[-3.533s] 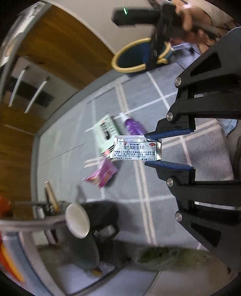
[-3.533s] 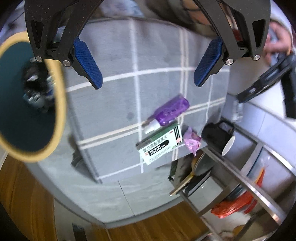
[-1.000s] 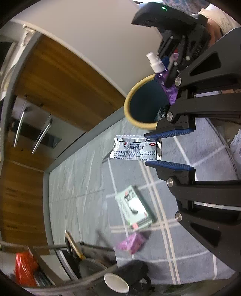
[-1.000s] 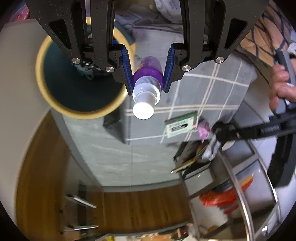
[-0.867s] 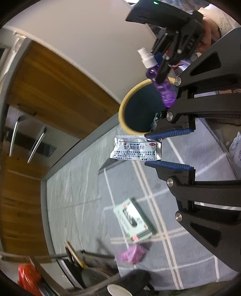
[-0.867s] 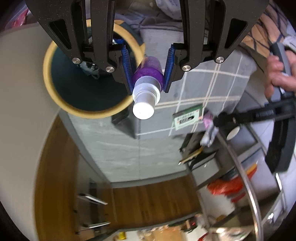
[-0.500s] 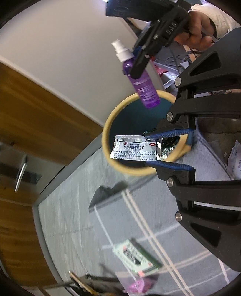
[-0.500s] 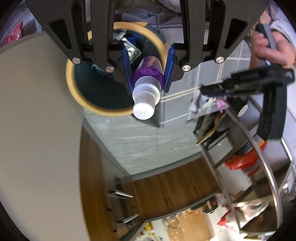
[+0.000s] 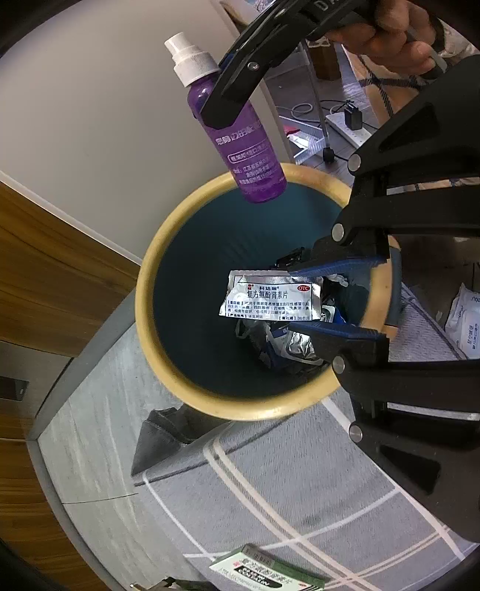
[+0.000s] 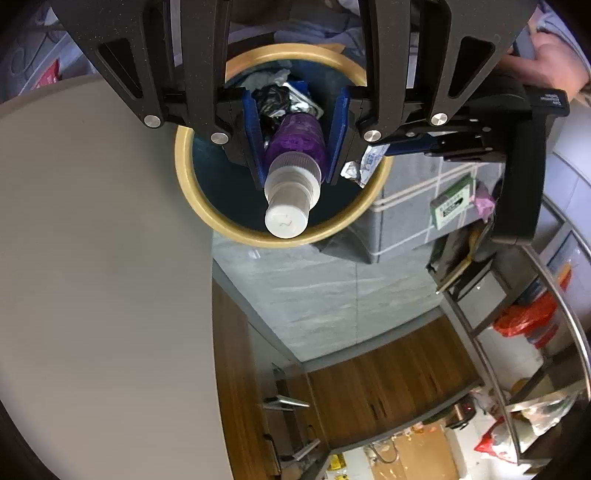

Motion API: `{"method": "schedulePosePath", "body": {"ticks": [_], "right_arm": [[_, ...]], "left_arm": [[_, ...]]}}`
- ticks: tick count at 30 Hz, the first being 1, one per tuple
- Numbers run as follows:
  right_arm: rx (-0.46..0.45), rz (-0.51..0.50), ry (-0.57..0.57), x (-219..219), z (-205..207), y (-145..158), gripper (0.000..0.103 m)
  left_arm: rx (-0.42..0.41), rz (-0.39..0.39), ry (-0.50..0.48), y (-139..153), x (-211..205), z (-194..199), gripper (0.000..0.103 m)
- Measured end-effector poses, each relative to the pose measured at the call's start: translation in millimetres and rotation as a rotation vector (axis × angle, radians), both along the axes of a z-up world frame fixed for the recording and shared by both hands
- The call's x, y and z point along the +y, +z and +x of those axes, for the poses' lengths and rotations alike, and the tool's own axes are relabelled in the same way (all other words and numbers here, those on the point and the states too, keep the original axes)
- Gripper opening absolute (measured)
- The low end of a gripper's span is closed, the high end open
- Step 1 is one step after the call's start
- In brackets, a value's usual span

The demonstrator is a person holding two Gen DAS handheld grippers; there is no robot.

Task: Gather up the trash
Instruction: 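Open the left gripper over the bin while the right releases the spray bottle, then move the left gripper to the COLTALIN medicine box and grasp it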

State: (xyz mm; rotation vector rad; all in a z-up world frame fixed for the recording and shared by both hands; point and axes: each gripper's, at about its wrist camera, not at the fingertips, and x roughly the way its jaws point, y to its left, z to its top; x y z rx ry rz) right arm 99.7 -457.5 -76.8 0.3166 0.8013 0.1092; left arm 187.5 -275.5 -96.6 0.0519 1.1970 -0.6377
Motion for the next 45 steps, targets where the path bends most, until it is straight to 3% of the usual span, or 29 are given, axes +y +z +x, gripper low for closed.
{"method": "schedulePosePath", "body": {"ticks": [6, 10, 13, 18, 25, 34, 45], "right_arm": [[0.062, -0.010, 0.020, 8, 11, -17, 0.034], [0.104, -0.007, 0.031, 13, 20, -28, 0.035], [0.119, -0.008, 0.034, 16, 22, -31, 0.035], [0.103, -0.002, 0.029, 16, 22, -28, 0.051], [0.069, 0.023, 0.020, 15, 22, -19, 0.055], [0.036, 0.047, 0.047, 26, 22, -8, 0.064], [0.003, 0.038, 0.146, 73, 28, 10, 0.072]], "left_arm": [[0.047, 0.007, -0.003, -18, -7, 7, 0.024], [0.063, 0.015, 0.013, -24, -6, 10, 0.037], [0.057, 0.018, 0.027, -21, 1, 9, 0.040], [0.046, -0.008, 0.060, -10, 15, 8, 0.049], [0.002, 0.001, 0.078, 5, 33, 5, 0.058], [-0.041, -0.038, 0.166, 24, 81, 6, 0.069], [-0.093, -0.011, 0.359, 33, 189, 4, 0.072]]}}
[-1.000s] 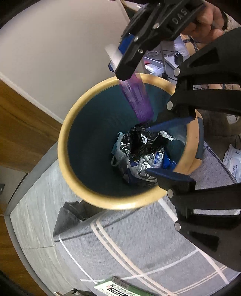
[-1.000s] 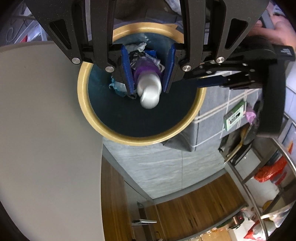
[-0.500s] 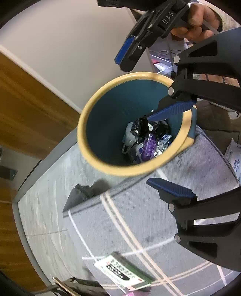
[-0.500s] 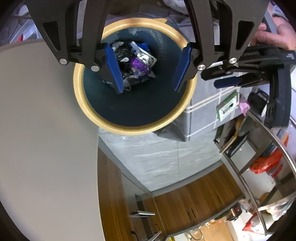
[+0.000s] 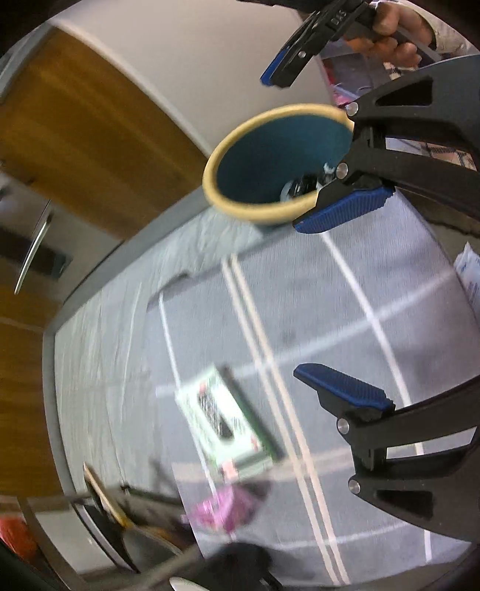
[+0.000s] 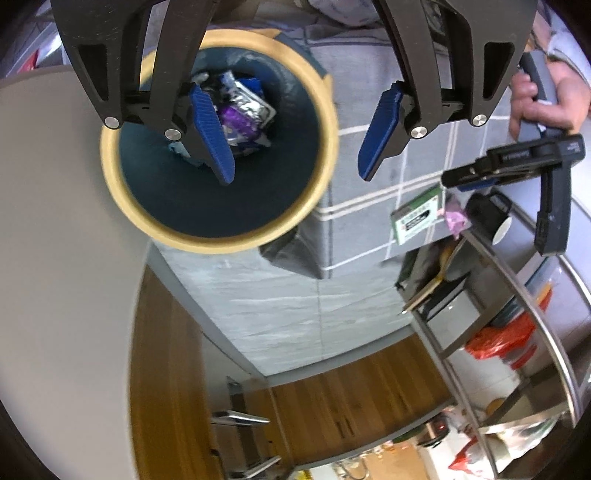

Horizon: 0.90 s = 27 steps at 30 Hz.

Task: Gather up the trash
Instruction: 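Move the left gripper to the COLTALIN medicine box and grasp it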

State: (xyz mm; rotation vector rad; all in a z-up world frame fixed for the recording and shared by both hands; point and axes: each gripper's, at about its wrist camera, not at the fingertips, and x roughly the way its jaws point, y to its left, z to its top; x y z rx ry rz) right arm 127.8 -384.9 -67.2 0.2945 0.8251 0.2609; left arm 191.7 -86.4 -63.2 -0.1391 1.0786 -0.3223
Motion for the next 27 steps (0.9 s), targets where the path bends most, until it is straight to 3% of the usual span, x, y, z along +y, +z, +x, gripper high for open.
{"method": "schedulePosePath", "body": {"ticks": [4, 7, 11, 17, 22, 27], "right_arm": [[0.005, -0.004, 0.036, 22, 6, 2, 0.073], [0.010, -0.001, 0.062, 37, 9, 3, 0.073], [0.011, -0.005, 0.089, 53, 11, 5, 0.073], [0.017, -0.005, 0.112, 68, 13, 6, 0.073], [0.028, -0.011, 0.124, 72, 17, 4, 0.073], [0.029, -0.020, 0.131, 74, 20, 3, 0.073]], "left_arm": [[-0.015, 0.023, 0.077, 1, 41, 0, 0.072], [-0.038, 0.068, 0.077, 2, 59, 0, 0.072], [-0.068, 0.147, 0.013, -2, 67, 9, 0.076], [-0.064, 0.165, -0.073, -24, 65, 42, 0.085], [-0.093, 0.235, -0.211, -38, 47, 71, 0.090], [-0.057, 0.249, -0.249, -56, 48, 105, 0.090]]}}
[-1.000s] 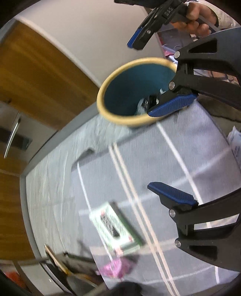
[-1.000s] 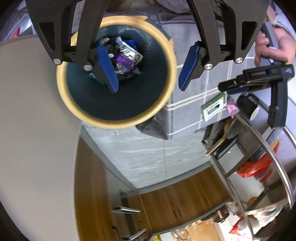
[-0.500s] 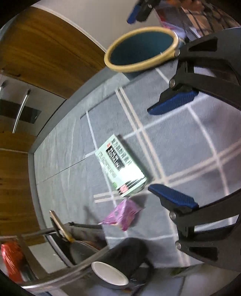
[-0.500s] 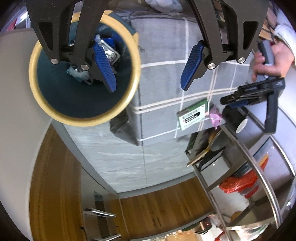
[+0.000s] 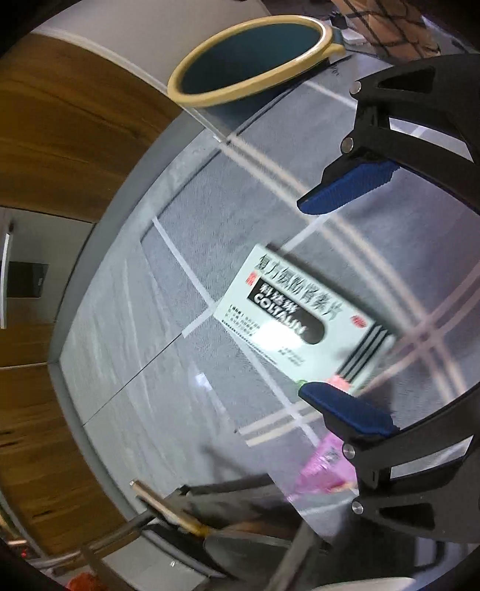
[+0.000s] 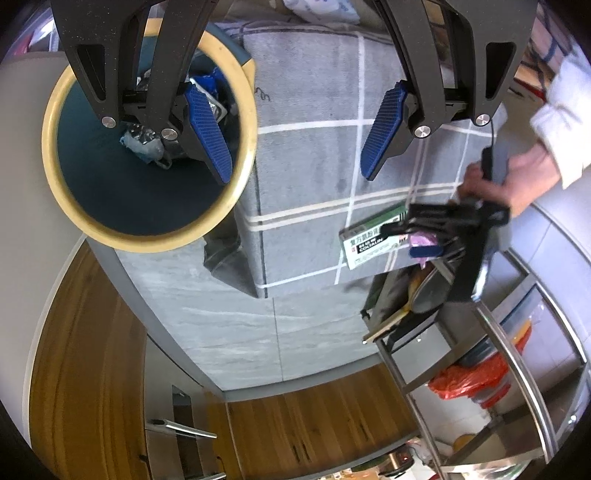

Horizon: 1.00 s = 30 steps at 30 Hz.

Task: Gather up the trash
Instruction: 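Move the left gripper to the COLTALIN medicine box and grasp it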

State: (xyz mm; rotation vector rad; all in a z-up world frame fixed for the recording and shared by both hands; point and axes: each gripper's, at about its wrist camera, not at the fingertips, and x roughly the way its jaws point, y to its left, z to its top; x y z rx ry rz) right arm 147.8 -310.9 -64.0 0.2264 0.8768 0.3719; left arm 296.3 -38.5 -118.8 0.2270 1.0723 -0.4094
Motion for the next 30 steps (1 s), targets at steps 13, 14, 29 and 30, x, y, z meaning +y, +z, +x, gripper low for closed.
{"method": "schedulePosePath", "body": {"ticks": [13, 14, 29, 30], "right_arm": [[-0.005, -0.009, 0.017, 5, 6, 1, 0.073], [-0.004, -0.008, 0.015, 5, 6, 1, 0.073], [-0.008, 0.006, 0.010, -1, 4, 4, 0.073], [-0.009, 0.006, 0.010, -1, 4, 4, 0.073]], "left_arm": [[0.187, -0.114, 0.048, -42, 21, 57, 0.091], [0.184, -0.129, 0.047, -43, 24, 55, 0.091], [0.105, 0.072, -0.107, -44, -24, 6, 0.088], [0.095, 0.064, -0.097, -42, -23, 4, 0.085]]}}
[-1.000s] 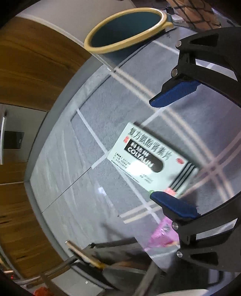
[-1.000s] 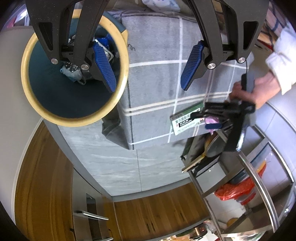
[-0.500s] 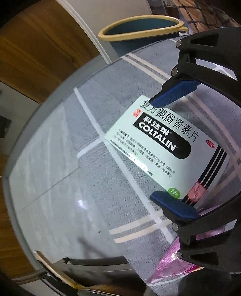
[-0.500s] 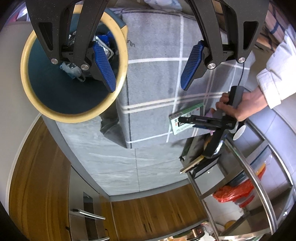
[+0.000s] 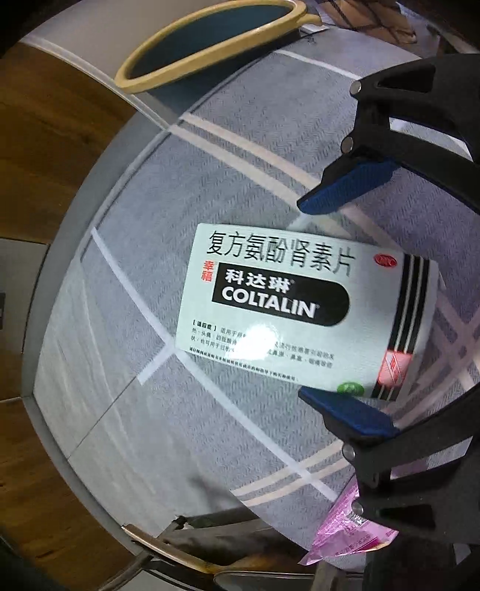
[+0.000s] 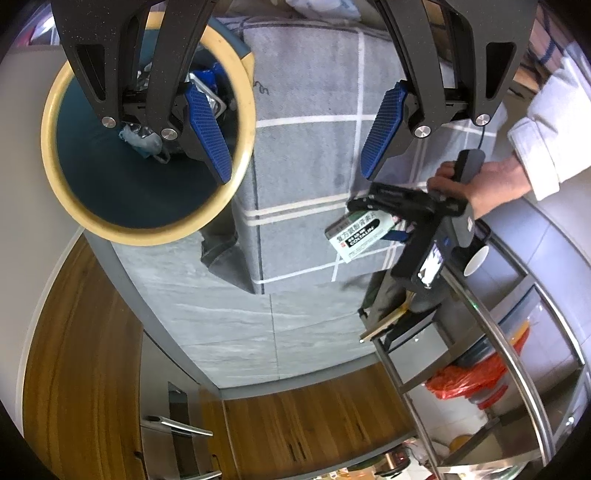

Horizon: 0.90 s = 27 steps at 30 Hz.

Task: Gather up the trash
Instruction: 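Move the left gripper to the COLTALIN medicine box and grasp it, then lift the medicine box with the left gripper while the right grasps the pink wrapper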

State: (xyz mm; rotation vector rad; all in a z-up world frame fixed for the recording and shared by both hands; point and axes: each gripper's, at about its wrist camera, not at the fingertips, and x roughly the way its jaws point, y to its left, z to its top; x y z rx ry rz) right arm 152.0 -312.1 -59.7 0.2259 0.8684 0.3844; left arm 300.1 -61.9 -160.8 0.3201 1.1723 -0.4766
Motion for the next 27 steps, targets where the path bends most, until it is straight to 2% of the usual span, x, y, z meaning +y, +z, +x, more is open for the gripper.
{"method": "schedulePosePath", "body": {"ticks": [1, 7, 10, 16, 19, 22, 27], "right_arm": [[-0.001, 0.000, 0.000, 0, 0, 0, 0.073], [-0.006, 0.006, 0.000, -1, -1, 1, 0.073], [-0.006, 0.013, -0.001, -2, 0, 1, 0.073], [0.011, 0.036, 0.013, 4, 4, -2, 0.073], [0.022, 0.049, 0.030, 13, 7, -3, 0.073], [0.027, 0.051, 0.052, 24, 9, -3, 0.073], [0.042, 0.049, 0.095, 42, 9, -7, 0.073]], "left_arm": [[-0.009, -0.006, 0.015, 2, 2, -3, 0.074], [-0.013, -0.005, 0.069, 9, 7, -25, 0.073], [-0.011, -0.058, 0.118, 23, 12, -41, 0.073], [-0.029, -0.230, 0.216, 83, 30, -76, 0.073], [-0.058, -0.279, 0.243, 110, 34, -90, 0.073], [-0.095, -0.296, 0.268, 134, 42, -107, 0.073], [-0.122, -0.297, 0.352, 157, 69, -131, 0.073]]}}
